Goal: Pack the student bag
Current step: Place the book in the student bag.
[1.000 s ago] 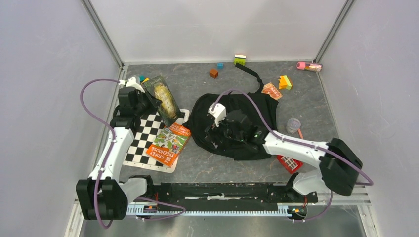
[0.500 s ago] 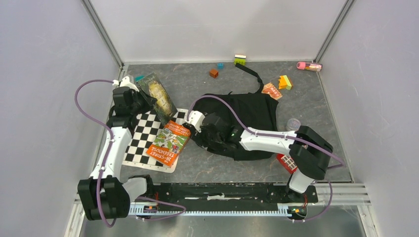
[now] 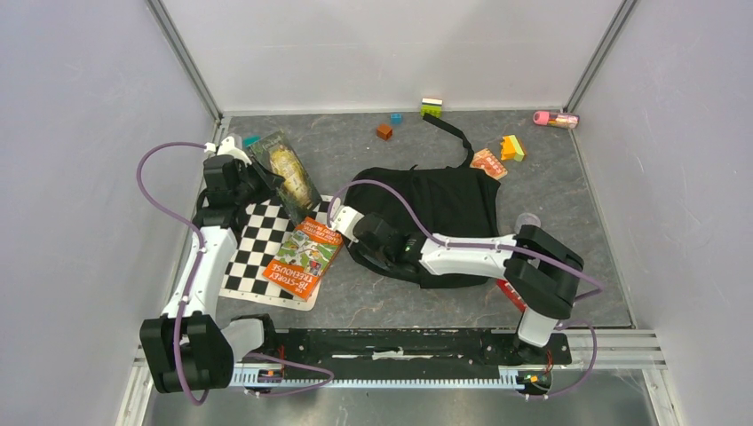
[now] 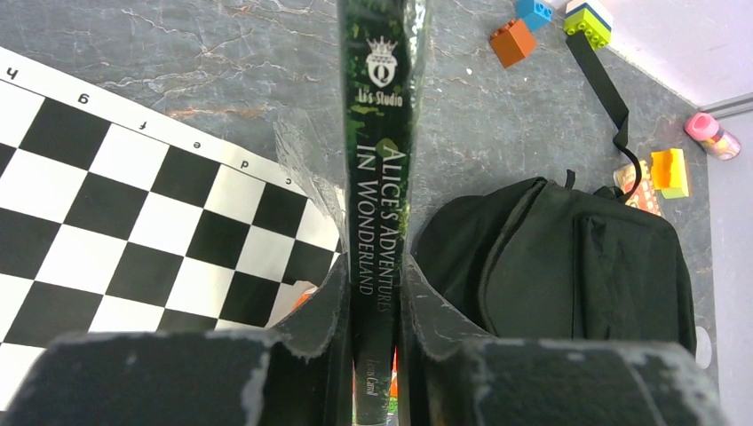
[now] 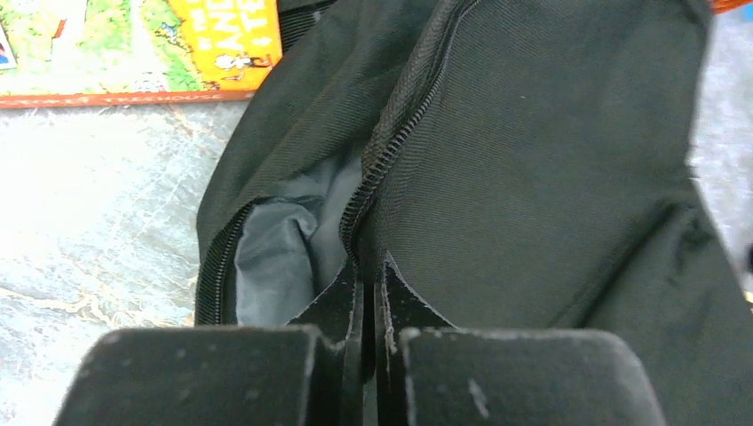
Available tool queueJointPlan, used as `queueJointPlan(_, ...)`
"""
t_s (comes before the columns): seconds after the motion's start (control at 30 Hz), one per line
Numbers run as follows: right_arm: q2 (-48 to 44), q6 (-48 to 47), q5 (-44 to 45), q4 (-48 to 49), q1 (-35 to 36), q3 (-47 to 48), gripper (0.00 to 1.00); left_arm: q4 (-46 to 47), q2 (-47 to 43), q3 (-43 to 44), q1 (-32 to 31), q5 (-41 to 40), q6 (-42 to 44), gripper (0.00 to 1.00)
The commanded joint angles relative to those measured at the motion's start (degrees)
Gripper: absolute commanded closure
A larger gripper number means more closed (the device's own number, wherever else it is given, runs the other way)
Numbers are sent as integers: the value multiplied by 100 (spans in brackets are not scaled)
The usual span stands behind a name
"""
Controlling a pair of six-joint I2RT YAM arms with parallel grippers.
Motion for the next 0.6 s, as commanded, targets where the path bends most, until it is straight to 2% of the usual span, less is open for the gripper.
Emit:
queueJointPlan(0.0, -617, -483, 1246, 631, 292, -144, 100, 753, -104, 124, 39, 282, -26, 98)
queueJointPlan(0.3, -1140, -1999, 3645, 558, 883, 95, 100, 825, -298, 34, 39, 413, -121, 98)
queueJointPlan(0.57, -1803, -3339, 4550, 1114, 1070, -252, 100, 797, -130, 237, -72, 945, -52, 98)
